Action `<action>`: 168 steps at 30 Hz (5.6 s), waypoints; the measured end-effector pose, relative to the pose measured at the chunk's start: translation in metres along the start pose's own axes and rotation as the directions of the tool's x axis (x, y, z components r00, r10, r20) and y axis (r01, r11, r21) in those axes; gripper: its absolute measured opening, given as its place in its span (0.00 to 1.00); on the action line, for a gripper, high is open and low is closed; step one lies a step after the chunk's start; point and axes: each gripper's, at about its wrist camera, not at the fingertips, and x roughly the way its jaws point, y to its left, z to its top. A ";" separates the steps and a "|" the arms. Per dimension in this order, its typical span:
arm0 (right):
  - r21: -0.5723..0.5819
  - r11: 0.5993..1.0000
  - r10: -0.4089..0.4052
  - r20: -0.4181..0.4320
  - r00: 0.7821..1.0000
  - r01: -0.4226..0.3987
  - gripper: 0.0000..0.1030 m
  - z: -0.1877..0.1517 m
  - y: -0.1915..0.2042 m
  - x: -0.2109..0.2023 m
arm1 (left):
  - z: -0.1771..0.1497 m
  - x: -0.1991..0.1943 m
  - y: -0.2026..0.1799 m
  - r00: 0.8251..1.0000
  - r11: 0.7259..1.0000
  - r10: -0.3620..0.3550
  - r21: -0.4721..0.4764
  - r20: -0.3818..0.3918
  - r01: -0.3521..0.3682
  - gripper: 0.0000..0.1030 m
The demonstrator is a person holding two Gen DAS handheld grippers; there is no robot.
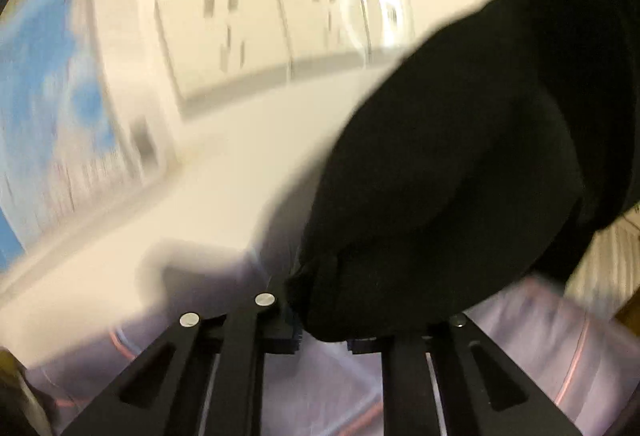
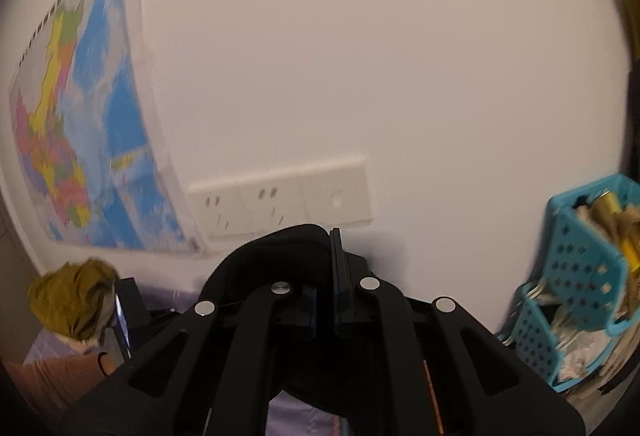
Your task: Fold large clothes
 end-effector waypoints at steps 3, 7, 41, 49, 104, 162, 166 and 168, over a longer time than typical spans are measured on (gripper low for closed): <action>-0.039 0.999 -0.023 0.078 0.997 0.026 0.05 0.030 0.007 -0.034 | 0.045 -0.027 -0.009 0.994 1.000 0.003 -0.026 0.114 0.000 0.11; -0.100 0.992 -0.056 0.242 0.969 0.082 0.05 0.081 0.027 -0.112 | 0.102 -0.080 -0.019 0.962 0.998 0.003 -0.064 0.273 0.015 0.10; -0.001 0.914 0.374 -0.390 0.842 -0.406 0.06 -0.083 0.200 0.085 | -0.118 -0.217 0.144 0.901 0.878 0.391 -0.216 -0.191 -0.427 0.05; 0.168 0.942 0.335 -0.504 0.796 -0.290 0.06 -0.140 0.169 0.193 | -0.171 -0.117 0.187 0.870 0.867 0.335 -0.243 -0.363 -0.435 0.03; 0.002 0.944 0.239 -0.691 0.682 -0.329 0.75 -0.288 0.141 0.008 | -0.193 -0.157 0.115 0.930 0.975 0.200 -0.029 -0.308 -0.219 0.71; 0.171 0.955 0.295 -0.438 0.850 -0.243 0.85 -0.331 0.116 -0.123 | -0.328 -0.326 0.031 0.894 0.916 -0.326 -0.337 -0.308 0.218 0.90; 0.043 0.971 0.224 -0.490 0.842 -0.234 0.87 -0.341 0.143 -0.114 | -0.344 -0.306 0.004 0.868 0.933 -0.319 -0.288 -0.380 0.217 0.91; 0.039 0.968 0.235 -0.495 0.837 -0.248 0.87 -0.344 0.149 -0.107 | -0.342 -0.300 -0.008 0.881 0.957 -0.262 -0.224 -0.394 0.184 0.79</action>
